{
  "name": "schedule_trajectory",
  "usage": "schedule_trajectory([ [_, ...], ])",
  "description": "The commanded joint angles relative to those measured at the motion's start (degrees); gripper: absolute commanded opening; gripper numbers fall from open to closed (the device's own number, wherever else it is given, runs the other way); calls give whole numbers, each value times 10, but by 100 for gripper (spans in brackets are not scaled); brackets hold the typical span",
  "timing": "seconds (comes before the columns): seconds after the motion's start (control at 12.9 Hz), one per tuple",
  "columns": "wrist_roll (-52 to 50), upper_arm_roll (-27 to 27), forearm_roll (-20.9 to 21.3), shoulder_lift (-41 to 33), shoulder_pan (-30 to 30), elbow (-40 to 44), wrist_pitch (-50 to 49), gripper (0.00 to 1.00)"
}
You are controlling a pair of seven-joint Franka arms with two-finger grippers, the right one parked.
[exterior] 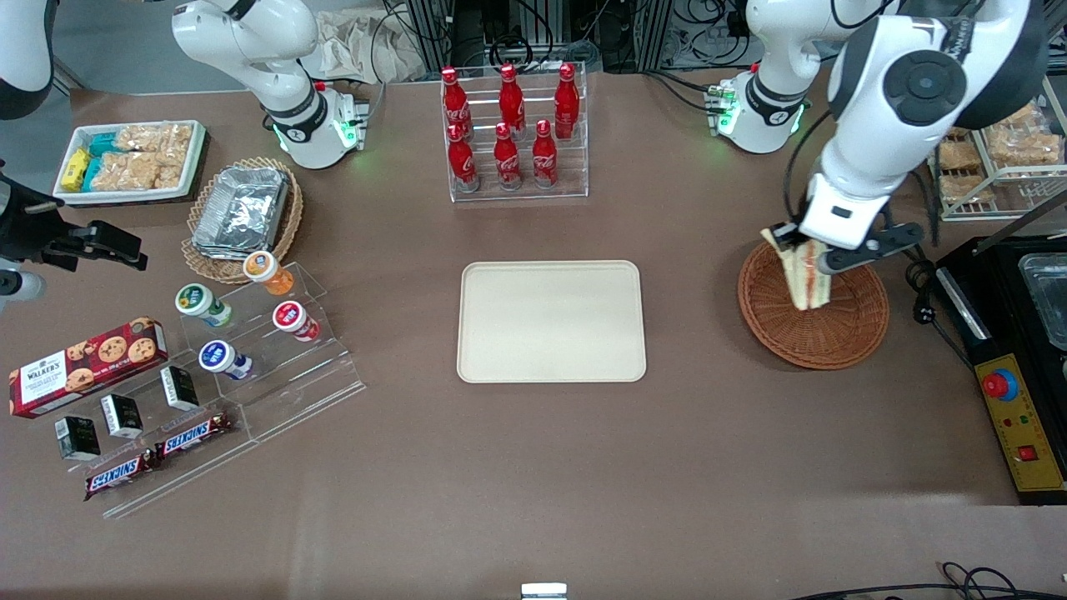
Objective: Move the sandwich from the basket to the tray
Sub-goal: 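Lift the sandwich out of the basket and carry it toward the tray, then lower the held sandwich onto the tray near its rim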
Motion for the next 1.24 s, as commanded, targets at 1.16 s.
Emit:
schedule_trajectory([
  [1.16, -43, -160, -4, 198, -42, 32, 152, 0],
])
